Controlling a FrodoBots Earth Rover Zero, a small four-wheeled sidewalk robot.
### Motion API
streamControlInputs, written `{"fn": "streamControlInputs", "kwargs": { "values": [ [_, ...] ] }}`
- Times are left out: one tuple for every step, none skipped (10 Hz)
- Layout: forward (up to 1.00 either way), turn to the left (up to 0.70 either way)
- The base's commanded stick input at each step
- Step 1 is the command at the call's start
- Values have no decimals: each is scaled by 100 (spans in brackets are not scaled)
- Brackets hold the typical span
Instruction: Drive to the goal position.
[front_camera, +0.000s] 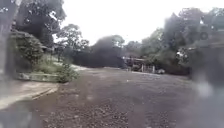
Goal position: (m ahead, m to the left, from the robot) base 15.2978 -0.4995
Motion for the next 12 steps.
{"fn": "streamControlInputs", "kwargs": {
  "values": [
    [50,-50],
    [50,-50],
    [50,-50],
    [50,-50],
    [50,-50],
    [50,-50],
    [50,-50],
    [50,-50],
    [50,-50],
    [50,-50],
    [50,-50],
    [50,-50]
  ]
}}
